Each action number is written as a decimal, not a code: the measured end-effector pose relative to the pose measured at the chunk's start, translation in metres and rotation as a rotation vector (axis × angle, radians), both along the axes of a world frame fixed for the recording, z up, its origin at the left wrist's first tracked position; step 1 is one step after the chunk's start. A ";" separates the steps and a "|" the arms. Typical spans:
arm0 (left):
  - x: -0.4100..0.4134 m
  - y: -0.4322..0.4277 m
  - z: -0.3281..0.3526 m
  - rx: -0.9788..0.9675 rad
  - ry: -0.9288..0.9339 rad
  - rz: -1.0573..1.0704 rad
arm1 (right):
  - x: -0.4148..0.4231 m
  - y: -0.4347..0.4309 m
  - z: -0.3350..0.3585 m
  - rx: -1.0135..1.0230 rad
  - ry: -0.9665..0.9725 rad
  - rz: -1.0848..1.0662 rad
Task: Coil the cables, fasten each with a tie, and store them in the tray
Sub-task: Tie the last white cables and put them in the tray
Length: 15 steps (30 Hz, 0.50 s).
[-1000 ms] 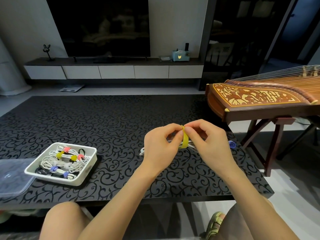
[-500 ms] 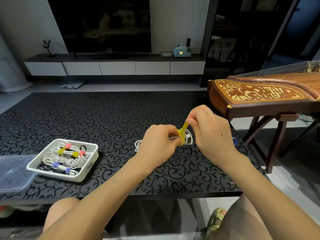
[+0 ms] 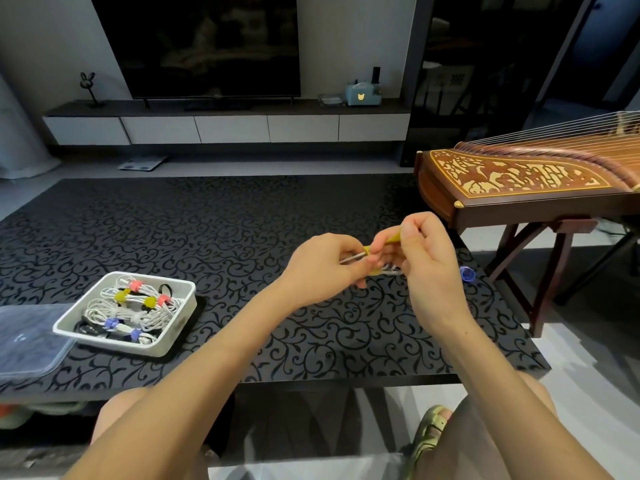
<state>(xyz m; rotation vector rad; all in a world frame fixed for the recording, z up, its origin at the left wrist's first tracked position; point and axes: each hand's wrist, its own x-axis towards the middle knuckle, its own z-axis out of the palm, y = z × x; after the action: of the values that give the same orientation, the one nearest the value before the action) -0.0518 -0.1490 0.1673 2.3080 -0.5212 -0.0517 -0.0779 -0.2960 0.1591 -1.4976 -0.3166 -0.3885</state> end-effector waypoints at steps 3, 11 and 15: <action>-0.005 0.001 0.003 -0.614 0.500 -0.082 | 0.001 -0.003 0.002 0.060 -0.011 0.001; 0.000 -0.006 -0.004 -0.700 0.639 -0.171 | 0.000 -0.005 -0.003 -0.011 -0.025 0.062; 0.006 -0.008 -0.007 -0.562 0.590 -0.107 | 0.001 -0.009 -0.005 -0.090 -0.016 0.053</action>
<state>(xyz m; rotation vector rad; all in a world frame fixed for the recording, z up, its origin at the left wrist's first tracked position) -0.0459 -0.1573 0.1608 1.6083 -0.2976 -0.5481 -0.0766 -0.3046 0.1539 -1.5721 -0.3895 -0.3480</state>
